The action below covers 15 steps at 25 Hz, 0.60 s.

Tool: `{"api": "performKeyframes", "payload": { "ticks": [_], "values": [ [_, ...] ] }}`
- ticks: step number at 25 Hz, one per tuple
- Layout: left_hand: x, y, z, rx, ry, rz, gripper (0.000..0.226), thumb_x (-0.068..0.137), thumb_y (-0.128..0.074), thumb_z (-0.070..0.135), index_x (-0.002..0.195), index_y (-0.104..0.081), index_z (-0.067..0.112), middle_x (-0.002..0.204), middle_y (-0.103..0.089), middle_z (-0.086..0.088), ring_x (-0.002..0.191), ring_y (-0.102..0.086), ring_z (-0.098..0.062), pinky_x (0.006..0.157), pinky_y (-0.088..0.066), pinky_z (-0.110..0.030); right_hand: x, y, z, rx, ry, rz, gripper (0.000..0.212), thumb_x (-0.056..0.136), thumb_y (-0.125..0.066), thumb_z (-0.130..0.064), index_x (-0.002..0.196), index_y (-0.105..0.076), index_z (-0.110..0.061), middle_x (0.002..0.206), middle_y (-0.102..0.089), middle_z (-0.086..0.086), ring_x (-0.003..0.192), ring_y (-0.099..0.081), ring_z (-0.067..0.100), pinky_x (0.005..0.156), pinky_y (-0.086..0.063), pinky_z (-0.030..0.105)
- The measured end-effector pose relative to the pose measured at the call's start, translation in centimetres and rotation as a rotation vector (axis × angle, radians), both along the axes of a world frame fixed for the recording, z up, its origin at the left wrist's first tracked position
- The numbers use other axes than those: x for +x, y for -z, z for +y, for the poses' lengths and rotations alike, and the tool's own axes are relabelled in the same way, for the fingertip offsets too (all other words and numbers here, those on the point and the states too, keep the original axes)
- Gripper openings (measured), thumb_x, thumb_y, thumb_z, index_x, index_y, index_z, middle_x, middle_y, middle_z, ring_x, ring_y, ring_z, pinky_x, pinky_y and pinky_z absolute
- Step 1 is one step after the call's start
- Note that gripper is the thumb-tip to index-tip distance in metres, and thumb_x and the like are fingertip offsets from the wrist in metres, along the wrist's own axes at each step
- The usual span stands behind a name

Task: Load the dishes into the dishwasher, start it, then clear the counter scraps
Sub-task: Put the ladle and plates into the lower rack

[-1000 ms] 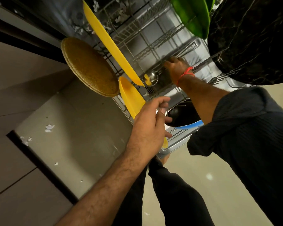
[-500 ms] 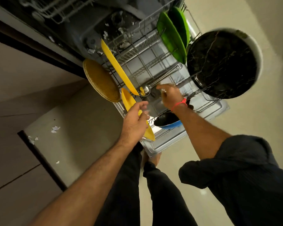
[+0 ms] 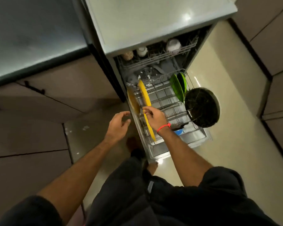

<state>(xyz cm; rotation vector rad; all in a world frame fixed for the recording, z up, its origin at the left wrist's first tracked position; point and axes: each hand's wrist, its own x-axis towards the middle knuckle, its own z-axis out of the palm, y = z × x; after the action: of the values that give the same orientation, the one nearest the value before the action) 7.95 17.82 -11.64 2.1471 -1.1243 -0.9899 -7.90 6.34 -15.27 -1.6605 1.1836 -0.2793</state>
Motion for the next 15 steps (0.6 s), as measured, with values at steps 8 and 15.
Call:
{"api": "performKeyframes", "payload": {
  "ticks": [8, 15],
  "values": [
    [11.5, -9.0, 7.1, -0.205, -0.336, -0.189, 0.036, 0.098, -0.064, 0.013, 0.133, -0.06, 0.015, 0.122, -0.058, 0.002, 0.104, -0.059, -0.011, 0.085, -0.046, -0.006, 15.5, -11.1, 2.0, -0.204, -0.313, -0.131, 0.031, 0.092, -0.053, -0.004, 0.116, -0.068, -0.017, 0.098, -0.071, 0.001, 0.086, -0.066, 0.015, 0.087, -0.053, 0.027],
    [24.8, -11.8, 13.0, -0.325, -0.524, -0.235, 0.037, 0.097, -0.066, 0.014, 0.134, -0.061, 0.015, 0.129, -0.057, -0.001, 0.087, -0.064, -0.009, 0.079, -0.05, -0.008, 31.2, -14.7, 7.0, -0.327, -0.523, -0.232, 0.033, 0.09, -0.055, -0.002, 0.116, -0.069, -0.017, 0.103, -0.072, 0.003, 0.093, -0.067, 0.014, 0.092, -0.051, 0.024]
  ]
}}
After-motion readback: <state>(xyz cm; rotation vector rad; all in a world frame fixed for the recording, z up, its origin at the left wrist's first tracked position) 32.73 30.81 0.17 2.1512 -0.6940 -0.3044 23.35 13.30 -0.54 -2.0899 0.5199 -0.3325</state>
